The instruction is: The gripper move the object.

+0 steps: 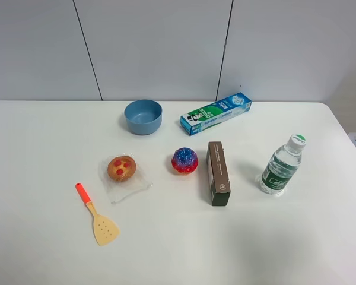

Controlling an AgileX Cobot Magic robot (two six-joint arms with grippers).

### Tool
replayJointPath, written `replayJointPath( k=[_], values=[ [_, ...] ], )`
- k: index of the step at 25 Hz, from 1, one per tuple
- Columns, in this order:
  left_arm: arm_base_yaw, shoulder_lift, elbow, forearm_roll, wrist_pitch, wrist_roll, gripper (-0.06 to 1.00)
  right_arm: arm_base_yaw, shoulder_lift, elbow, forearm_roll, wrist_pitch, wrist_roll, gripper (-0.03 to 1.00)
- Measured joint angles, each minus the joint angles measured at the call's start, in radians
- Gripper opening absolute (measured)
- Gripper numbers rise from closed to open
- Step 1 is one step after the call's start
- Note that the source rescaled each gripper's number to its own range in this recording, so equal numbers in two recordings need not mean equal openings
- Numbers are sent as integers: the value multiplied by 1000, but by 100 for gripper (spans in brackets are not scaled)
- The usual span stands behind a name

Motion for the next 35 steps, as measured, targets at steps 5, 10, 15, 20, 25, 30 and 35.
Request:
replayJointPath(
  k=[5, 10, 15, 20, 25, 30, 35],
  values=[
    [0, 0, 0, 0, 0, 0, 100, 0, -34, 81, 87, 11, -57, 100],
    [0, 0, 0, 0, 0, 0, 100, 15, -34, 109, 104, 64, -73, 100],
    [0, 0, 0, 0, 0, 0, 100, 20, -41, 121, 107, 79, -73, 100],
    [0, 0, 0, 0, 0, 0, 100, 20, -41, 123, 107, 81, -73, 100],
    [0, 0, 0, 0, 0, 0, 100, 20, -44, 123, 107, 81, -73, 100],
    [0, 0, 0, 0, 0, 0, 100, 4, -89, 123, 108, 80, -73, 100],
    [0, 0, 0, 0, 0, 0, 100, 1, -89, 123, 108, 80, -73, 100]
  ],
)
